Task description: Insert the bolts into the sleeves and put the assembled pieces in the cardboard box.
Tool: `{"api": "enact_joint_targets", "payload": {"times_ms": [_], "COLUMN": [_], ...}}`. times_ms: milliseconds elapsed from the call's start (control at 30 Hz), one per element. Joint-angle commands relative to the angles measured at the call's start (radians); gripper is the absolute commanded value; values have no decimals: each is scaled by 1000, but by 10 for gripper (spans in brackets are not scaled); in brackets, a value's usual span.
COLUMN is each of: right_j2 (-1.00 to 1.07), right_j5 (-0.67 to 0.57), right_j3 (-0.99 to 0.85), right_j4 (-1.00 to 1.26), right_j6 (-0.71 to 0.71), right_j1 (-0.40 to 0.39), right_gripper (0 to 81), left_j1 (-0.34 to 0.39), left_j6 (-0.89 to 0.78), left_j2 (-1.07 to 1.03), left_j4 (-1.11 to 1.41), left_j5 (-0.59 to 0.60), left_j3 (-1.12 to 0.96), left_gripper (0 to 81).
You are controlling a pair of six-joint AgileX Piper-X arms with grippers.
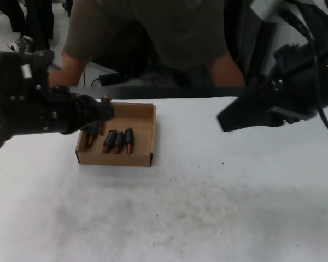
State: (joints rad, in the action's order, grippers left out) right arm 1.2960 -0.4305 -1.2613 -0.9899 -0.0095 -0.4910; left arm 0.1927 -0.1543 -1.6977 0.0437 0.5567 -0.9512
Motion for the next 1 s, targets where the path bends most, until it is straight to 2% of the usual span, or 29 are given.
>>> {"api": "enact_joint_targets", "payload": {"times_ms": [0, 33, 133, 333, 467, 600, 667, 867, 967], "right_j2": [-10, -10, -10, -10, -10, -10, -10, -10, -10], "right_j5": [-1, -1, -1, -1, -1, -1, -1, -1, -1], "right_j3": [-7, -7, -7, -7, -7, -7, -7, -7, -7], "right_j4": [-27, -30, -30, -30, -30, -30, -30, -30, -45], "right_j6": [-28, -28, -50, -65, -65, -65, -65, -65, -62], "right_j1": [29, 34, 44, 43, 43, 43, 43, 43, 43], "right_gripper": [36, 1, 2, 2, 2, 2, 2, 2, 2], "left_j1": [-1, -1, -1, -1, 3, 8, 8, 9, 9], "left_j6": [12, 12, 14, 34, 85, 77, 71, 71, 71], "left_j2": [-46, -79, -168, -263, -273, -270, -270, -270, -261], "left_j4": [-11, -44, -133, -294, -376, -382, -394, -449, -489], "left_j5": [13, 12, -6, -172, -234, -241, -242, -247, -220], "left_j3": [-70, -104, -193, -320, -351, -351, -351, -351, -351], "left_gripper": [8, 8, 8, 1, 118, 279, 327, 338, 319]}}
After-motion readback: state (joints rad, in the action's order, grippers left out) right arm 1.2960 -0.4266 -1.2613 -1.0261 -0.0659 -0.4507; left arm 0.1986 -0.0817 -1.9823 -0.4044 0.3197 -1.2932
